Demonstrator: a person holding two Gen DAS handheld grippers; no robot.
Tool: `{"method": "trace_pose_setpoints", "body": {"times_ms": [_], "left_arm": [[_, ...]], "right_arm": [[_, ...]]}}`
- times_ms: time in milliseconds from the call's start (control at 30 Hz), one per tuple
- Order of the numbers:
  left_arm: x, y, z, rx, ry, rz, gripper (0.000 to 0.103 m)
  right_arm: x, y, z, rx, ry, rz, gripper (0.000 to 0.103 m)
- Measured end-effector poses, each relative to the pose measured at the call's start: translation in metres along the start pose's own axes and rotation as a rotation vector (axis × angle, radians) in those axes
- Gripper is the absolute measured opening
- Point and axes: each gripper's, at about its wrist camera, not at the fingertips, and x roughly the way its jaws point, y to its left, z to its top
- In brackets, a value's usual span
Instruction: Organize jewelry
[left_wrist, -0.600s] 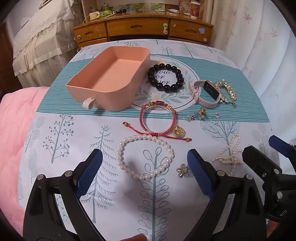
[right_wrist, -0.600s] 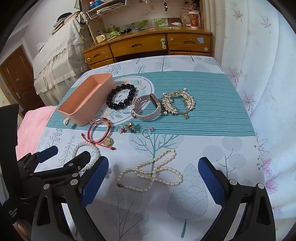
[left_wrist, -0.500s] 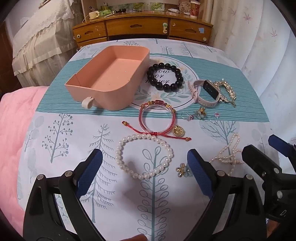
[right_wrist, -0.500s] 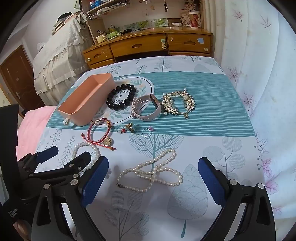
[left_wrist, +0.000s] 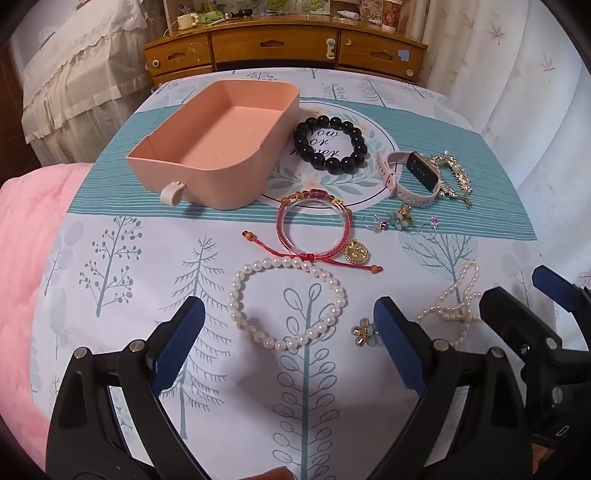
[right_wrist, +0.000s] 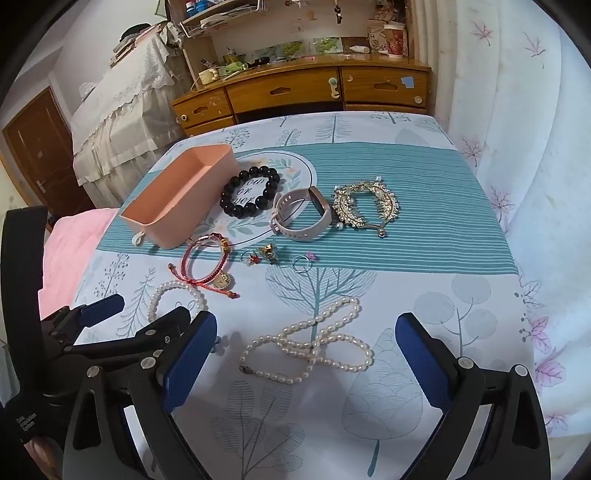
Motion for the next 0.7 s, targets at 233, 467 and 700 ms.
{"method": "trace_pose_setpoints", "body": {"times_ms": [233,467,700], "left_arm": [[-0.002,0.001,0.001,-0.002,0.001,0.007,0.092],[-0.01,0.001,0.001,0.002,-0.018,0.003,0.092],[-0.018,0.002,-0.003,0.005,-0.033,-0.004,0.092]], "right_arm": [[-0.003,-0.003,-0.003,-0.007,-0.005,0.007,0.099],[-0.014,0.0,-0.009,-0.025,-0.028,-0.004,0.097],[-0.024,-0.005,-0.013,-0.011,-0.026,-0.006,0.094]]}}
